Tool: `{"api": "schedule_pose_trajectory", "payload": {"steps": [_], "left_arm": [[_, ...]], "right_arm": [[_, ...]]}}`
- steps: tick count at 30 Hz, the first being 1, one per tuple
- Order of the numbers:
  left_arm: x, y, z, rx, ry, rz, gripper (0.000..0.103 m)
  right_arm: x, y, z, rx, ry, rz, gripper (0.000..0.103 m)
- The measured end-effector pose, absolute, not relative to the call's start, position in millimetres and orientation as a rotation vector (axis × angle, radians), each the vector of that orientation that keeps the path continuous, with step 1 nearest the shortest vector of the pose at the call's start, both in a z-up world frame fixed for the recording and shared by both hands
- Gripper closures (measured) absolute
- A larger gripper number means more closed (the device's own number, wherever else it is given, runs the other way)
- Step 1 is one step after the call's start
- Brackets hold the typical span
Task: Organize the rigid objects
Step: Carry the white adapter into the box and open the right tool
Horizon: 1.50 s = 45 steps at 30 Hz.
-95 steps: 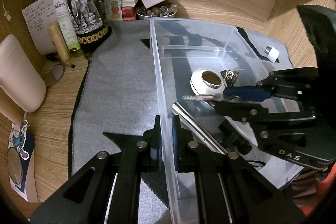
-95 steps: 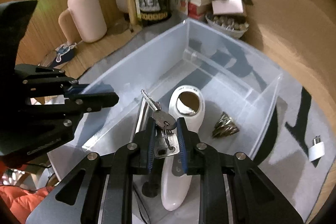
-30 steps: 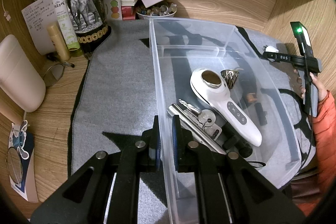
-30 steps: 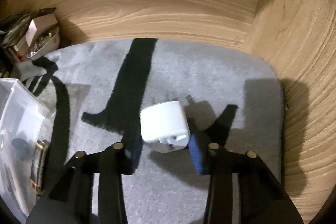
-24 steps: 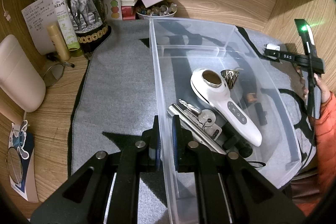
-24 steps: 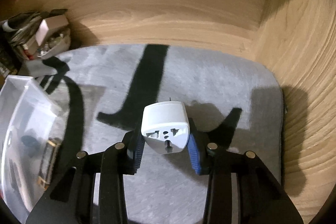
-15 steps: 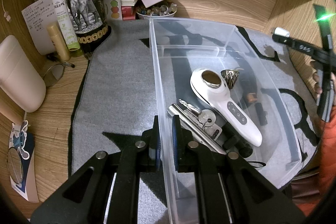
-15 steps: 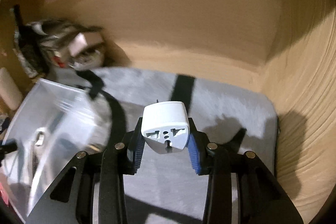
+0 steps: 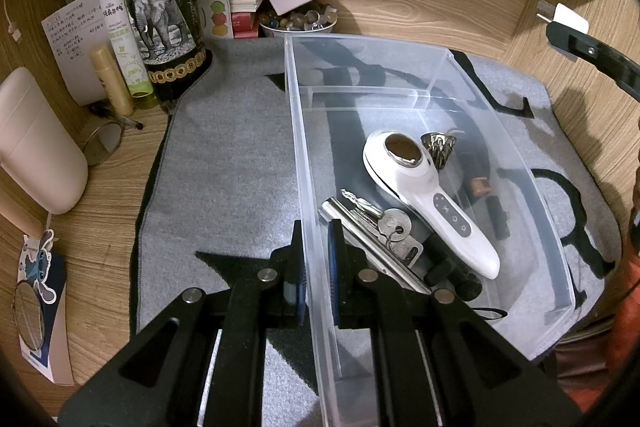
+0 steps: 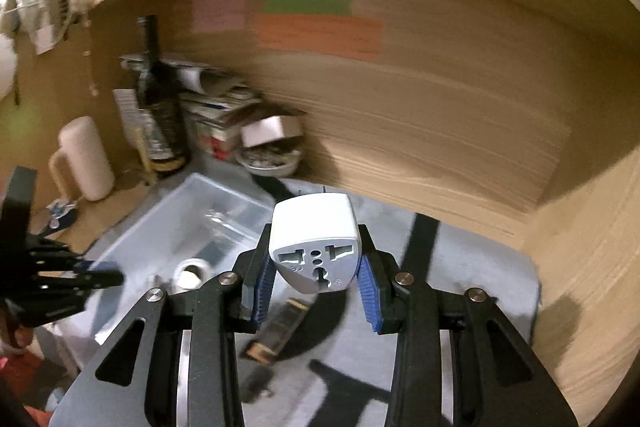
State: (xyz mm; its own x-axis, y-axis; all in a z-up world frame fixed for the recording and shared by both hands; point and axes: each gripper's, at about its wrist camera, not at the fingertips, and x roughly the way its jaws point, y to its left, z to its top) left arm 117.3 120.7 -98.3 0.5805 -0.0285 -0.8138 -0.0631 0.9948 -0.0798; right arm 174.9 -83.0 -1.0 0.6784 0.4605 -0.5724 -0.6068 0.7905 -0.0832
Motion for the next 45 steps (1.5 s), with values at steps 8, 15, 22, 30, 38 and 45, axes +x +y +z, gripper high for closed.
{"api": "schedule_pose_trajectory", "payload": {"steps": [8, 15, 22, 30, 38, 45], "left_arm": [[117.2, 120.8, -98.3, -0.104, 0.952, 0.02, 0.095], [117.2, 120.6, -98.1, -0.104, 0.95, 0.02, 0.095], [117.1, 120.7, -97.7, -0.103, 0.95, 0.019, 0.095], [117.2, 120.9, -97.5, -0.104, 0.95, 0.019, 0.095], [117.8, 120.4, -97.0, -0.103, 0.95, 0.018, 0.095], [117.7, 120.2, -97.1, -0.102, 0.95, 0.019, 0.095]], "right_arm": [[155.3, -54.8, -16.4, -0.294, 0.591, 0.718, 0.069], [144.9, -30.7, -39.9, -0.32, 0.655, 0.79, 0.069], [143.4, -16.5, -57.6, -0.37, 0.719, 0.81, 0.069], [146.4, 2.0, -77.3, -0.479, 0.796, 0.823, 0.069], [147.8, 14.0, -91.7, -0.542, 0.873, 0.847, 0.069], [147.0, 14.1, -91.9, -0.531, 0.908, 0.864, 0.062]]}}
